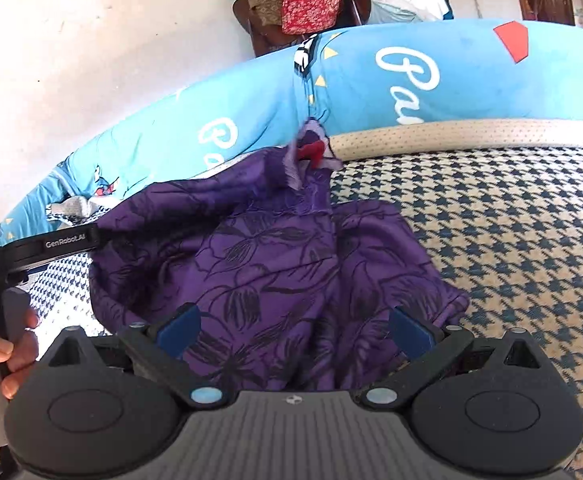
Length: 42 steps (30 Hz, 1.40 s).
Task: Fold clothes
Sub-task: 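Close the right gripper on the purple garment's hem edge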
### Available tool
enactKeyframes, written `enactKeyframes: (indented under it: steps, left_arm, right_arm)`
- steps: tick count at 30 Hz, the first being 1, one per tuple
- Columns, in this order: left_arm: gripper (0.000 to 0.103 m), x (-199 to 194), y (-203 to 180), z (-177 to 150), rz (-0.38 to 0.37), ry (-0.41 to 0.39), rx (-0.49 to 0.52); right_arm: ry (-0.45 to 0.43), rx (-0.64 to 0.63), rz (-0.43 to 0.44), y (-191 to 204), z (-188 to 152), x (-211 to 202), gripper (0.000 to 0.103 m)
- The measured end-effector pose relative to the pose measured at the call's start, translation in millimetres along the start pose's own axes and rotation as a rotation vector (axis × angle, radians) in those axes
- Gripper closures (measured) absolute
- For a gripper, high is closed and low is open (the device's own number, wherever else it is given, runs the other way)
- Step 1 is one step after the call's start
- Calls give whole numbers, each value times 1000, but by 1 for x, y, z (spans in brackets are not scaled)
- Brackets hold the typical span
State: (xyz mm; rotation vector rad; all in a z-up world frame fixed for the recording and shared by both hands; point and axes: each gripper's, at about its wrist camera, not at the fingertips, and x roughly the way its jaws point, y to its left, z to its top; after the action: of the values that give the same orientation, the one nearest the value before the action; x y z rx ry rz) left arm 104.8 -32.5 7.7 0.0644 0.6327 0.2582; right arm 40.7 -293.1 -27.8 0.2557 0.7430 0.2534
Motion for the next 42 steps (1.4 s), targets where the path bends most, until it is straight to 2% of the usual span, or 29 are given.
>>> enactKeyframes:
  steps: [10,13,16,20,26,31,34,36,37,38,42]
  left_arm:
    - [0,10,-6,-3,-1,32,9]
    - [0,12,-6,-3,-1,37,9]
    - [0,13,-6,-3,-5,43,4]
    - [0,14,-5,-2,-10,47,0]
    - [0,17,-5,-2,-7,53,-6]
    - [0,18,-9,-4,-6,59,7]
    - [0,19,-12,-6,-7,62,17]
    - [0,20,-13,-7,-2,64,20]
    - [0,20,-12,-7,1,65,20]
    - [0,21,-12,-7,2,67,17]
    - [0,22,-10,-6,18,70,7]
  right_arm:
    - [36,-47,17,10,-11,13,2]
    - [31,-76,22,15,-13,15,10]
    - [24,-106,13,19,-14,14,23]
    - [18,-141,-29,25,-15,9,33]
    - [47,-100,-13,23,-17,-3,36]
    - [76,-141,16,32,-22,-1,39]
    - [104,-132,21,32,-26,10,49]
    - [100,-137,24,34,-26,15,64]
    - [90,-151,21,36,-26,16,69]
    - [76,-166,14,38,-25,16,82]
    - [5,-191,-9,36,-18,10,98]
